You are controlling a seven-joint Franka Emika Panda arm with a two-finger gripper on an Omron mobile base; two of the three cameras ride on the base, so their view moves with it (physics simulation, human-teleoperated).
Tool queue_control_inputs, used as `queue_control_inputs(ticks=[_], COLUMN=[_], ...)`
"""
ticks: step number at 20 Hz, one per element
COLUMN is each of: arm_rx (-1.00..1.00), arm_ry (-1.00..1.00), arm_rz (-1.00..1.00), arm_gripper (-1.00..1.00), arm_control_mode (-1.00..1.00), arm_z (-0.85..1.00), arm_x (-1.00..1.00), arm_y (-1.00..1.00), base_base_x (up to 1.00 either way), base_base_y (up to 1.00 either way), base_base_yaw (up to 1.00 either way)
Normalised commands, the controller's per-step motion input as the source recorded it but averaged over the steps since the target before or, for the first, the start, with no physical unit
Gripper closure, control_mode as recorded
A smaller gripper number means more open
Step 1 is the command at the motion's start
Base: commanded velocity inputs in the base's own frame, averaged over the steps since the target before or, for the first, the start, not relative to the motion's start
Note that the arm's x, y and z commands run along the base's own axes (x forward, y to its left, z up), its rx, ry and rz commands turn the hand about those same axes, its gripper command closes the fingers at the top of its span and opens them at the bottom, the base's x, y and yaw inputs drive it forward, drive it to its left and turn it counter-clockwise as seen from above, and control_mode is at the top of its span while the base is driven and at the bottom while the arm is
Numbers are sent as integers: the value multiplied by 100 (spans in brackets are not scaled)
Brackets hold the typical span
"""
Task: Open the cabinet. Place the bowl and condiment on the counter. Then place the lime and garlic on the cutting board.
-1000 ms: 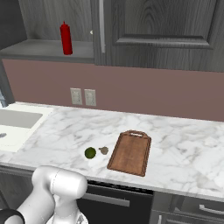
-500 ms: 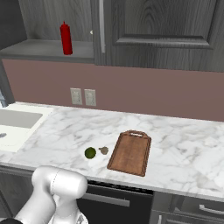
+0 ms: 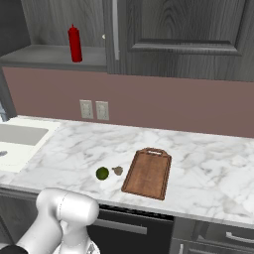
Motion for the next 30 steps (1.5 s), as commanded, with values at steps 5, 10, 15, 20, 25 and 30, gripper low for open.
queue_control_inputs(ticks=[5, 10, 15, 20, 25, 30], arm_rx=[12, 17, 20, 22, 24, 21], arm_ry=[1, 0, 0, -1, -5, 0], arm_rz=[3, 9, 7, 9, 10, 8], arm_gripper=[-100, -100, -100, -100, -100, -100], arm_control_mode=[-100, -100, -100, -100, -100, -100], arm_z=[0, 0, 0, 0, 0, 0], arm_x=[0, -4, 0, 11, 13, 8], arm_y=[-55, -68, -58, -34, -24, -3], base_base_x=[0, 0, 0, 0, 0, 0], base_base_y=[0, 0, 0, 0, 0, 0], base_base_yaw=[0, 0, 0, 0, 0, 0])
